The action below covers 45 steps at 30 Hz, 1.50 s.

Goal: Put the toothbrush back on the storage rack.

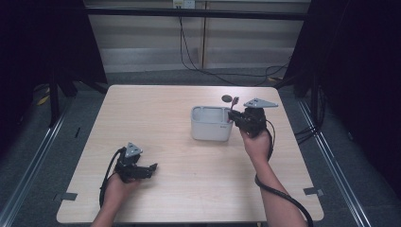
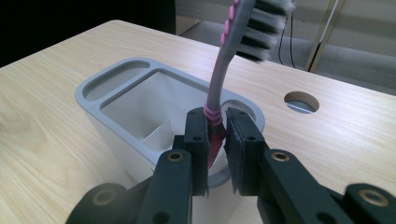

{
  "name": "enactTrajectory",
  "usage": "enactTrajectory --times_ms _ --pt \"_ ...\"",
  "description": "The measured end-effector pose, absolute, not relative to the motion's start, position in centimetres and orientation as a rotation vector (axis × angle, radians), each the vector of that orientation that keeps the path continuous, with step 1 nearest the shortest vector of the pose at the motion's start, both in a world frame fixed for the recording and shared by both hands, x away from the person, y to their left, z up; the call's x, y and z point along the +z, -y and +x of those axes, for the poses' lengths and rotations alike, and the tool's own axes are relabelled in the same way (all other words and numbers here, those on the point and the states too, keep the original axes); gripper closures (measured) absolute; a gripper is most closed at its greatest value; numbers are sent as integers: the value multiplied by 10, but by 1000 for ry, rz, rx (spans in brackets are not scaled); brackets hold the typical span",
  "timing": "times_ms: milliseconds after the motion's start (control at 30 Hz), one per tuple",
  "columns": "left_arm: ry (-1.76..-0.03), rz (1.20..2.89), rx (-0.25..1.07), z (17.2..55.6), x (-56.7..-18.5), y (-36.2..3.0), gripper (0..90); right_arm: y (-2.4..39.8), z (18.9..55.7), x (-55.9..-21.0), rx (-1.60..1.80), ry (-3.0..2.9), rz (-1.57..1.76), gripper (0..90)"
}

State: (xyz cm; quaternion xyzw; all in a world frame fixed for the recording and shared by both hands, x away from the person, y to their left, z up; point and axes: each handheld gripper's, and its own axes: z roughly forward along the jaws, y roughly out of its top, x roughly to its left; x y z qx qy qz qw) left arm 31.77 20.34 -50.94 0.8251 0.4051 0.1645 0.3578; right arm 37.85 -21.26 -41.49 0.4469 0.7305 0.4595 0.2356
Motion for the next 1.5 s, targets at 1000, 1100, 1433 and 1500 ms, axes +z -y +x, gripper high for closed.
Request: enactTrajectory --times_ms 1000,1100,1433,1500 --pt "-1046 2129 424 318 -509 -203 147 214 379 -416 1251 -2024 1240 787" --pt "-1046 2129 424 318 -509 -203 146 214 379 -416 1251 -2021 1243 779" --pt "-1047 2129 425 318 -509 -203 147 216 377 -417 1252 -1968 1268 541" --pt "-1047 2128 425 318 -509 -203 147 217 376 -417 1248 -1963 1263 500"
